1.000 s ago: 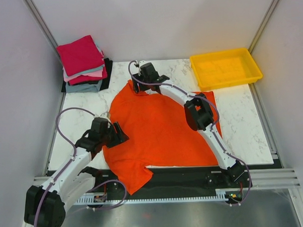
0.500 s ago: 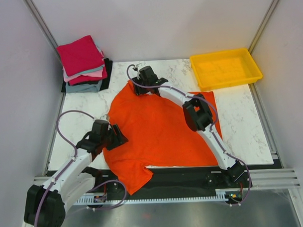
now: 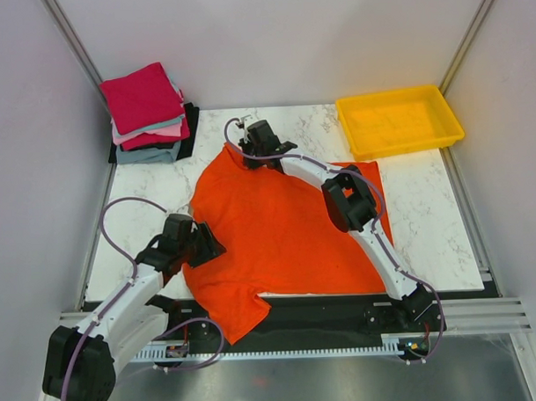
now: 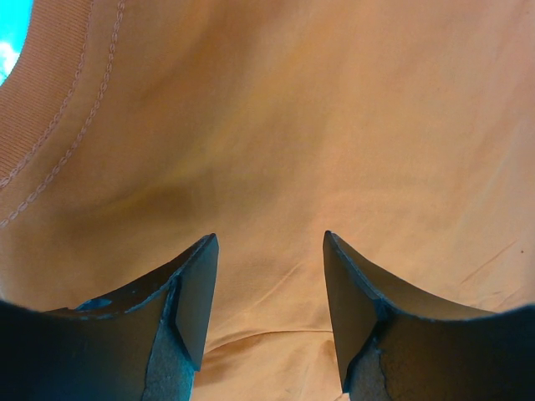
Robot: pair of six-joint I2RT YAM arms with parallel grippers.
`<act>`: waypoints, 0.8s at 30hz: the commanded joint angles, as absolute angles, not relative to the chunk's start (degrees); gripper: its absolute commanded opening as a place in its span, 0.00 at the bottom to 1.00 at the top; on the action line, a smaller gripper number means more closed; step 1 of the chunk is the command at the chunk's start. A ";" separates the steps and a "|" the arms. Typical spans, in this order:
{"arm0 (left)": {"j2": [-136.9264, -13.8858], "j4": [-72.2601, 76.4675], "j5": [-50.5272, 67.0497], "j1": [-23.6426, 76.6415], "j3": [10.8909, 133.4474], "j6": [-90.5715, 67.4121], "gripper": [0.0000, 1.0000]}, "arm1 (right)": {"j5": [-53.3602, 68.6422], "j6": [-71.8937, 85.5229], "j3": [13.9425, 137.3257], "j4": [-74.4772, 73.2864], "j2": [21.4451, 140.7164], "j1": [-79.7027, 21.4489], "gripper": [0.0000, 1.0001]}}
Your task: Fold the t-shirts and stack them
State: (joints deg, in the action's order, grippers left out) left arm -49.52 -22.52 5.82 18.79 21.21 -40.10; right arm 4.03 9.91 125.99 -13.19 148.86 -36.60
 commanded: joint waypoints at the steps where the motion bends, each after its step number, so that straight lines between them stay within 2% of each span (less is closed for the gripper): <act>1: -48.87 -20.48 4.13 18.98 20.83 -42.01 0.60 | 1.50 9.40 125.59 -13.18 146.78 -36.83 0.07; 8: -48.87 -20.39 4.04 18.90 20.74 -42.01 0.58 | 2.63 11.68 125.86 -10.20 143.79 -34.11 0.06; 14: -49.39 -20.30 4.04 18.98 20.92 -42.01 0.58 | 6.50 15.99 128.05 -6.33 146.15 -29.37 0.08; 16: -49.39 -20.30 4.04 18.90 20.92 -41.92 0.58 | 7.99 17.75 129.28 -5.01 147.39 -28.31 0.22; 18: -49.66 -20.39 4.04 18.98 20.92 -42.01 0.58 | 10.36 19.85 130.60 -3.78 149.32 -26.55 0.23; 19: -49.75 -20.39 4.13 18.90 20.92 -41.92 0.58 | 10.63 20.65 130.95 -3.34 149.94 -25.93 0.31; 20: -49.75 -20.39 4.22 18.90 21.00 -41.92 0.58 | 11.07 21.26 131.31 -2.90 150.64 -24.88 0.60; 21: -49.92 -20.30 4.31 18.98 21.01 -41.92 0.58 | 11.51 21.79 131.31 -2.64 150.64 -24.53 0.72; 23: -49.92 -20.30 4.31 18.98 21.18 -41.84 0.58 | 11.87 22.15 131.31 -2.20 150.12 -23.56 0.86; 24: -49.75 -20.39 4.39 18.98 21.27 -41.57 0.58 | 11.87 21.97 131.57 -2.02 149.60 -23.21 0.87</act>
State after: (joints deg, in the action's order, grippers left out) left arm -49.84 -22.17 4.82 18.79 21.15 -40.49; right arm 9.26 19.94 128.90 -5.41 149.42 -23.42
